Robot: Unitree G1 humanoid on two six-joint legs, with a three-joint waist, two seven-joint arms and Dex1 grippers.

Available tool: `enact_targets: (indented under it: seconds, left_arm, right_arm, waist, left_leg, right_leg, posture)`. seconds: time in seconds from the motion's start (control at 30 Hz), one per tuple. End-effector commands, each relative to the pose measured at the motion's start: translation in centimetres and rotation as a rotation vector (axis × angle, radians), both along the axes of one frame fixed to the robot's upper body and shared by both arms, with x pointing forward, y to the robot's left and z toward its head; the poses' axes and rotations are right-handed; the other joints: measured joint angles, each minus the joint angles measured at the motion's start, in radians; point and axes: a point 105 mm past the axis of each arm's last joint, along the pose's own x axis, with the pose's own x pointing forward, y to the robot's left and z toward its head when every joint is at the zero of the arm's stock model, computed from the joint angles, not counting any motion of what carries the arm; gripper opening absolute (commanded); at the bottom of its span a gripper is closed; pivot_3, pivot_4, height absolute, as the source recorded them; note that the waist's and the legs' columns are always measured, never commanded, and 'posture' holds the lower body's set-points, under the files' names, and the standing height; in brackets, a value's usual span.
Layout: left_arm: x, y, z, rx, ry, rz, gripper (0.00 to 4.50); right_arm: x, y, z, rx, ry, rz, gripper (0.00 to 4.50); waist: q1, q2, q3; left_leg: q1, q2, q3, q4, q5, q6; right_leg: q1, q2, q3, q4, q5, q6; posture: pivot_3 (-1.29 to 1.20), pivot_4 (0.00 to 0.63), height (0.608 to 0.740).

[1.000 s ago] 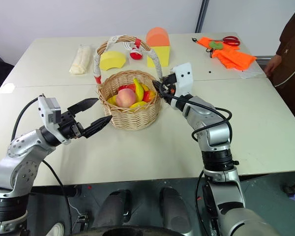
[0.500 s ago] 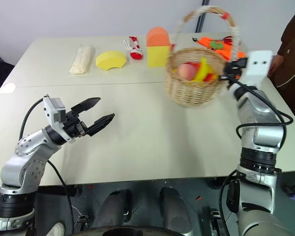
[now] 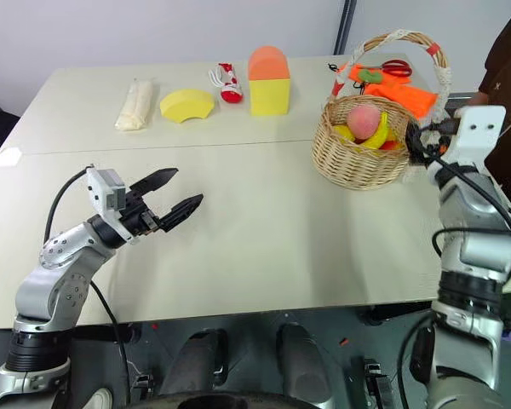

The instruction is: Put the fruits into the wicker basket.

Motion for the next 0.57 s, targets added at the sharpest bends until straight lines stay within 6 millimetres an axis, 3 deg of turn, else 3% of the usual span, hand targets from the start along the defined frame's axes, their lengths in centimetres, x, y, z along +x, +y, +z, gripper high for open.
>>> enact_targets:
  seconds: [0.03,0.17,0.27,0.37,0.57]
  left_arm:
    - [-0.1,2.2,-0.1,0.042,-0.029,0.079,4.5]
    - [0.3,5.2,-1.6,0.065,-0.002,0.224,4.5]
    - [0.2,6.2,-2.7,0.076,0.031,0.28,4.5]
    - [-0.3,6.8,-3.5,0.085,0.055,0.319,4.5]
    - [-1.1,7.3,-4.6,0.093,0.095,0.357,4.5]
  right_arm:
    - [-2.7,1.3,2.0,-0.042,-0.103,0.167,4.07]
    - [-5.0,8.9,-1.0,-0.181,0.013,0.592,4.07]
    - [-6.0,12.8,-3.4,-0.201,0.083,0.774,4.07]
    - [-5.5,15.0,-4.9,-0.192,0.115,0.838,4.07]
    - [-4.6,16.5,-5.5,-0.177,0.122,0.874,4.07]
  waist:
    - [0.0,0.0,0.0]
    - [-0.01,0.001,0.0]
    - [-0.017,0.0,0.0]
    - [-0.016,0.0,0.0]
    - [-0.004,0.0,0.0]
  left_leg:
    - [0.0,0.0,0.0,0.0,0.0,0.0]
    - [0.002,0.001,0.001,0.0,0.0,0.0]
    - [0.004,0.002,0.0,0.0,0.0,0.0]
    - [0.004,0.002,0.001,0.0,0.0,0.0]
    - [0.001,0.0,0.001,0.001,0.0,0.0]
  right_leg:
    - [0.0,0.0,0.0,0.0,0.0,0.0]
    - [0.0,0.0,0.001,0.001,-0.002,0.002]
    - [0.002,0.001,0.0,0.001,-0.002,0.001]
    - [0.002,0.0,0.0,0.0,-0.002,0.001]
    - [0.002,-0.002,0.0,-0.003,0.0,-0.003]
  posture:
    - [0.0,0.15,0.74]
    - [0.0,0.15,0.74]
    - [0.0,0.15,0.74]
    - [0.0,0.15,0.74]
    - [0.0,0.15,0.74]
